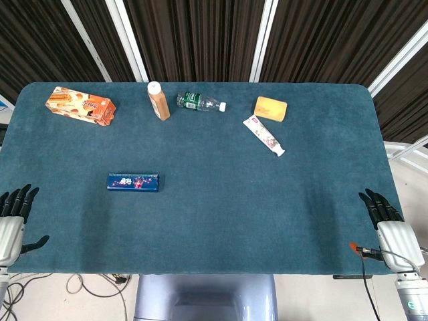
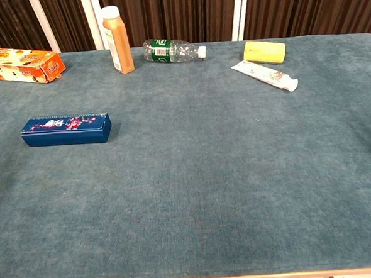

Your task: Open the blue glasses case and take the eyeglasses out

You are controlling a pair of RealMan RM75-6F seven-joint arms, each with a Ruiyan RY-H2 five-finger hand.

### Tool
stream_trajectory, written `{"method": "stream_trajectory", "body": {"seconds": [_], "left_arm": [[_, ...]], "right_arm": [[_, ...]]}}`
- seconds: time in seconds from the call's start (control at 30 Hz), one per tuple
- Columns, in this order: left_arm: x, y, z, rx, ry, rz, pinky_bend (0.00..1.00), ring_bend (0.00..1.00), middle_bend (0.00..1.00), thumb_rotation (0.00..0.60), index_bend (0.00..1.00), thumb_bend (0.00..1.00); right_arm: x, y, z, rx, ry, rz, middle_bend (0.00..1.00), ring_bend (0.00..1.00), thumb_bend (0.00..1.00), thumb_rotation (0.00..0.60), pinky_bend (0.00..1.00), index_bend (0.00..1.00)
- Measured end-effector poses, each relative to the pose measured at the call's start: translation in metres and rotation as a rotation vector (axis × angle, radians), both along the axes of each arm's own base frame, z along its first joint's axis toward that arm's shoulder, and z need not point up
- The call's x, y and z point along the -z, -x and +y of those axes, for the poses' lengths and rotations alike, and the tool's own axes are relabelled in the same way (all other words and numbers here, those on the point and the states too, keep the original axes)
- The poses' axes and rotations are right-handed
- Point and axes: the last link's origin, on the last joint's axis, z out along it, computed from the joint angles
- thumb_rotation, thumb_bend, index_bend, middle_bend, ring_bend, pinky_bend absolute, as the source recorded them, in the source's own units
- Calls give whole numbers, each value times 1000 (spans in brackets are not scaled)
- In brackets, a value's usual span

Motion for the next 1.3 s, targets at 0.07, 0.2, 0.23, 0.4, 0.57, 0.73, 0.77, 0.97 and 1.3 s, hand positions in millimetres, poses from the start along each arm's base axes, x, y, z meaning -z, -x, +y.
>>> {"method": "stream_trajectory", "body": {"seconds": [0.07,0.2,0.23,0.4,0.57,0.73,0.77,0.97,1.3], "left_arm": [[1,0,1,-2,2,0,21,0,0,600,0,85],[3,0,2,-5,12,10,21,0,0,600,0,85],[4,-1,2,-5,15,11,21,0,0,600,0,84],[7,-6,6,-5,32,15,22,0,0,600,0,84],[10,-18,21,14,44,35,24,0,0,600,0,84],[16,-32,47,21,62,30,70,0,0,600,0,85],[17,-35,53,22,66,29,92,0,5,600,0,85],[29,-53,92,21,87,31,343,178,238,600,30,85],[55,-67,149,5,127,68,475,343,362,600,73,85]], "right_arm": [[0,0,0,0,0,-1,0,0,154,600,186,0],[-2,1,1,-1,2,-4,0,0,153,600,187,0],[-2,1,1,-1,2,-5,0,0,154,600,187,0],[-2,1,2,-1,-3,-13,0,0,153,600,186,0],[-2,1,1,7,-5,-21,0,0,154,600,186,0],[-2,2,1,15,-7,-25,0,0,154,600,186,0],[-2,2,1,17,-7,-26,0,0,154,600,186,0],[-2,3,0,26,-10,-31,0,0,154,600,186,0],[-2,3,-1,35,-15,-44,0,0,154,600,187,0]]}}
